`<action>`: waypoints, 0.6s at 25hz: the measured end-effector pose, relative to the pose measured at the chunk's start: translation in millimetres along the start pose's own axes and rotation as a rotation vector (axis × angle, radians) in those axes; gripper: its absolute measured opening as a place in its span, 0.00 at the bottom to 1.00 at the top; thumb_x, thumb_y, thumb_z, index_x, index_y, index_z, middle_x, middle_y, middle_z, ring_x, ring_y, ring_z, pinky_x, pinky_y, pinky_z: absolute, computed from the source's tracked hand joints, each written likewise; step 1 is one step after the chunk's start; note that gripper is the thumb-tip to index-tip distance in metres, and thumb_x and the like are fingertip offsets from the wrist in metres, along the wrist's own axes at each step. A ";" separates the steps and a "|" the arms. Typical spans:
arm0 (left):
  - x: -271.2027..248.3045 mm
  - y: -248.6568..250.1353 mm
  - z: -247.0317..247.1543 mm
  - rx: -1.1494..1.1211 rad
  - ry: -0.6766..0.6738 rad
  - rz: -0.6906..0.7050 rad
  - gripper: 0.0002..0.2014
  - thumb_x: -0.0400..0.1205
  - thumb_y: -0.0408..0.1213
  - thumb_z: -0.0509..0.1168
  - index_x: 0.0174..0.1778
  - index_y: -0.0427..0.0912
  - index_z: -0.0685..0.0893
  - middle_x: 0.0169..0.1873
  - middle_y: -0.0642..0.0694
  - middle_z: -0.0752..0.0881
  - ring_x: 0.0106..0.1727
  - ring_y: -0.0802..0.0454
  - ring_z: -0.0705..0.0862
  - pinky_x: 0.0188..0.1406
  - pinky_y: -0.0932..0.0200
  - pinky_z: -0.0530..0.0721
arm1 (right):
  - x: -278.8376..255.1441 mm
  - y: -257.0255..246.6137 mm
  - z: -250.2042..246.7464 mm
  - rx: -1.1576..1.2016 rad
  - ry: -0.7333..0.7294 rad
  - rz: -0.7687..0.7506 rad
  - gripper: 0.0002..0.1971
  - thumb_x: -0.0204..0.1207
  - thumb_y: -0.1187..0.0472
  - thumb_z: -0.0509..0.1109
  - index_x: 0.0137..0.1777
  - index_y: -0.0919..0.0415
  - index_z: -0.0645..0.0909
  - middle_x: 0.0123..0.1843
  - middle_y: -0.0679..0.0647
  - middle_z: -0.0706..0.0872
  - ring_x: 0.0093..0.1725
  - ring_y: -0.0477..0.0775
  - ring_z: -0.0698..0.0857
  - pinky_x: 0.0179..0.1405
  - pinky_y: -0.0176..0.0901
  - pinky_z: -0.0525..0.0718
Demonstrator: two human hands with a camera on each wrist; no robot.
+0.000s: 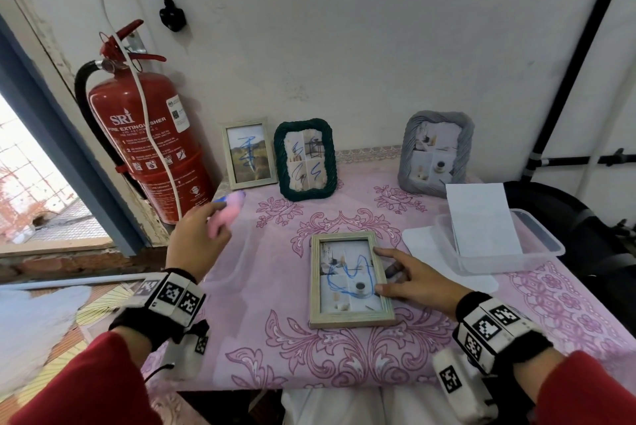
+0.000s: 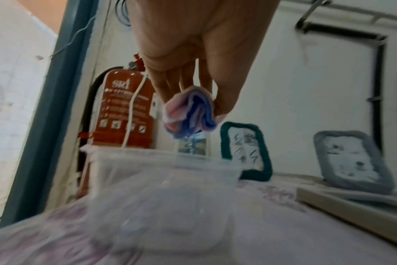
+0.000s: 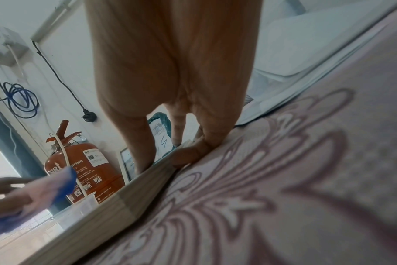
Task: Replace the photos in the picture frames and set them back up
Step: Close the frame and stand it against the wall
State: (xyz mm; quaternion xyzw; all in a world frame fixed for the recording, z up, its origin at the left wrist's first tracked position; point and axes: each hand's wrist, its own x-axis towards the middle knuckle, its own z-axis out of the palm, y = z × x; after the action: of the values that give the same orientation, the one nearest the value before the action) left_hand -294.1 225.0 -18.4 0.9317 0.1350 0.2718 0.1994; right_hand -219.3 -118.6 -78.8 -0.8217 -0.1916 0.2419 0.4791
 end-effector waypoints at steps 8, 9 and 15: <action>-28.0 95.5 54.0 -0.331 -0.282 0.089 0.22 0.74 0.29 0.68 0.66 0.39 0.79 0.57 0.42 0.83 0.48 0.51 0.85 0.48 0.57 0.87 | -0.1 2.9 2.0 0.062 0.016 0.029 0.38 0.70 0.63 0.77 0.78 0.54 0.63 0.51 0.49 0.76 0.41 0.44 0.78 0.44 0.30 0.79; -33.1 102.7 62.7 -0.323 -0.307 0.096 0.22 0.74 0.30 0.68 0.66 0.40 0.79 0.58 0.43 0.83 0.51 0.50 0.83 0.54 0.56 0.85 | 0.2 3.5 2.0 0.059 0.018 0.028 0.38 0.70 0.63 0.77 0.78 0.54 0.63 0.50 0.49 0.76 0.40 0.44 0.78 0.44 0.30 0.78; -54.2 120.3 99.8 -0.149 -0.575 0.174 0.22 0.82 0.42 0.62 0.72 0.42 0.75 0.64 0.43 0.76 0.66 0.46 0.74 0.69 0.58 0.69 | 1.8 5.5 2.1 0.067 0.022 0.009 0.35 0.69 0.63 0.77 0.75 0.53 0.67 0.47 0.47 0.76 0.37 0.44 0.77 0.43 0.31 0.78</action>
State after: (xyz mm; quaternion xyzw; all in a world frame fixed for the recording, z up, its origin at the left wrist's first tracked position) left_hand -265.2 69.5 -66.6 0.9614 -0.0278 0.0221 0.2730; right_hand -218.6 -118.7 -84.9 -0.8087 -0.1746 0.2413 0.5072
